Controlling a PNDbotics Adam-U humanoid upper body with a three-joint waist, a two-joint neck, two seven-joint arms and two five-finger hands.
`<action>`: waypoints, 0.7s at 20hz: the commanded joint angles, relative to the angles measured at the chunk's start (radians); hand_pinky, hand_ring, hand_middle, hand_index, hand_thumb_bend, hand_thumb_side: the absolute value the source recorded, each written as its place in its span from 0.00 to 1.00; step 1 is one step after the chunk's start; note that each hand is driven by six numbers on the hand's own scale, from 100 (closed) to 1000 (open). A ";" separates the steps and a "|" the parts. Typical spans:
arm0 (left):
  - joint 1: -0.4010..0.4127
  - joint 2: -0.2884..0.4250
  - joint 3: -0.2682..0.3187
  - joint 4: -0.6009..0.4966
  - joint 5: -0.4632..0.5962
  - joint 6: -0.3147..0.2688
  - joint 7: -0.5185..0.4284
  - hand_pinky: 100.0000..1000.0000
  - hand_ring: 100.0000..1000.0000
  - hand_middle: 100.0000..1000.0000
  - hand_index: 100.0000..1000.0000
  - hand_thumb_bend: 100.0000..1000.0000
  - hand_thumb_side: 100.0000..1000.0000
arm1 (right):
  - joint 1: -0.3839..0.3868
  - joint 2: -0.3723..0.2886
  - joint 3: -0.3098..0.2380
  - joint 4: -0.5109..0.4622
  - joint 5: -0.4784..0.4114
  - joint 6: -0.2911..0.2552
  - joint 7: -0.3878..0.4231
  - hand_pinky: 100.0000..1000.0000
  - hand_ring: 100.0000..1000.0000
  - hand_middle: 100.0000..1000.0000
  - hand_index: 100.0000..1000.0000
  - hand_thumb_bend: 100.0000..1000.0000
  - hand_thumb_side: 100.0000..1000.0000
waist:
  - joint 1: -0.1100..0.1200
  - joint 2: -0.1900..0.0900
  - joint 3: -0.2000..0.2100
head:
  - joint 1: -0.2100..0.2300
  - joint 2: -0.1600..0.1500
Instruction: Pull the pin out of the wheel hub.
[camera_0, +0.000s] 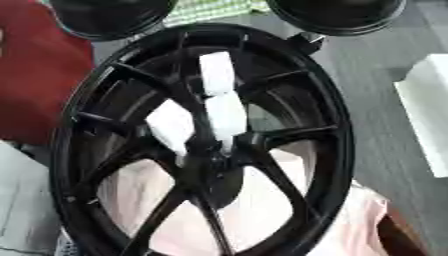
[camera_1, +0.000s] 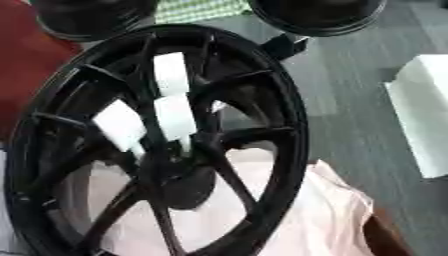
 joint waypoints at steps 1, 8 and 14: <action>-0.018 0.111 0.002 -0.017 -0.010 -0.004 -0.012 0.74 0.79 0.74 0.80 0.19 0.68 | 0.001 -0.042 -0.016 -0.012 0.008 -0.002 -0.005 0.88 0.72 0.62 0.74 0.00 0.72 | -0.003 -0.028 0.004 | -0.011 0.003; -0.095 0.237 -0.024 -0.017 -0.030 0.000 -0.064 0.74 0.79 0.74 0.81 0.17 0.61 | 0.002 -0.047 -0.012 -0.015 0.011 0.000 -0.004 0.88 0.72 0.63 0.74 0.00 0.71 | -0.007 -0.027 -0.002 | -0.019 0.002; -0.160 0.353 -0.075 -0.016 -0.046 0.023 -0.189 0.75 0.79 0.74 0.82 0.16 0.63 | 0.009 -0.055 -0.012 -0.016 0.016 0.003 -0.001 0.88 0.72 0.63 0.74 0.00 0.72 | -0.008 -0.025 -0.004 | -0.033 0.002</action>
